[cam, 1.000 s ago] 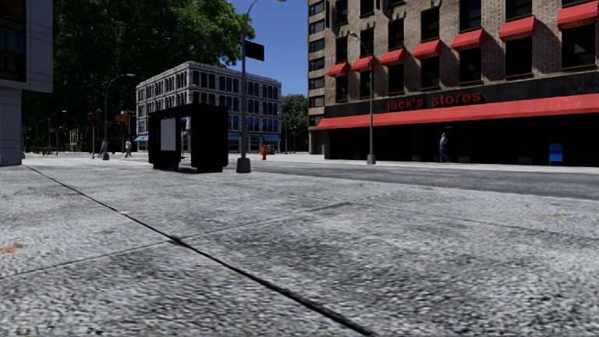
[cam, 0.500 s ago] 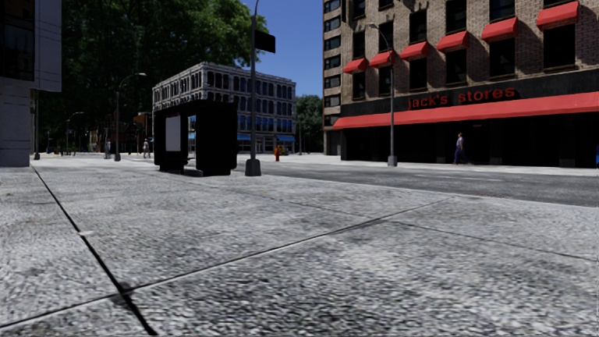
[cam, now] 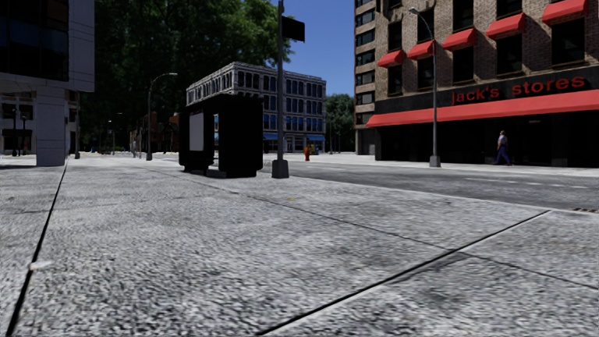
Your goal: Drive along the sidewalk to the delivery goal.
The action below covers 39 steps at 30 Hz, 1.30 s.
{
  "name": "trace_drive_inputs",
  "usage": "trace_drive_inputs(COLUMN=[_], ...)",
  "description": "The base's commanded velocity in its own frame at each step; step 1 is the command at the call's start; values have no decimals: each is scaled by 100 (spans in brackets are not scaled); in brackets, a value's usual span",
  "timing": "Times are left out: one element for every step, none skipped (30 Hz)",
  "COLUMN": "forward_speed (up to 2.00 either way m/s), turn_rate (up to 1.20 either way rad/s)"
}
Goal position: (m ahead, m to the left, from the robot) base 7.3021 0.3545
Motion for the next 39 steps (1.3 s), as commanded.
trace_drive_inputs(forward_speed=[200, 200, 200, 200, 200, 200, 200, 200, 200, 200, 200, 200, 200, 200, 200, 200, 200, 200, 200, 200, 200, 200, 200, 200, 200, 200, 200, 200, 200, 200, 200, 200, 200, 200, 200, 200, 200, 200, 200], turn_rate=[0, 0, 0, 0, 0, 0, 0, 0, 0, 0, 0, 0, 0, 0, 0, 0, 0, 0, 0, 0, 0, 0, 0, 0, 0, 0, 0, 0, 0, 0, 0, 0, 0, 0, 0, 0, 0, 0, 0])
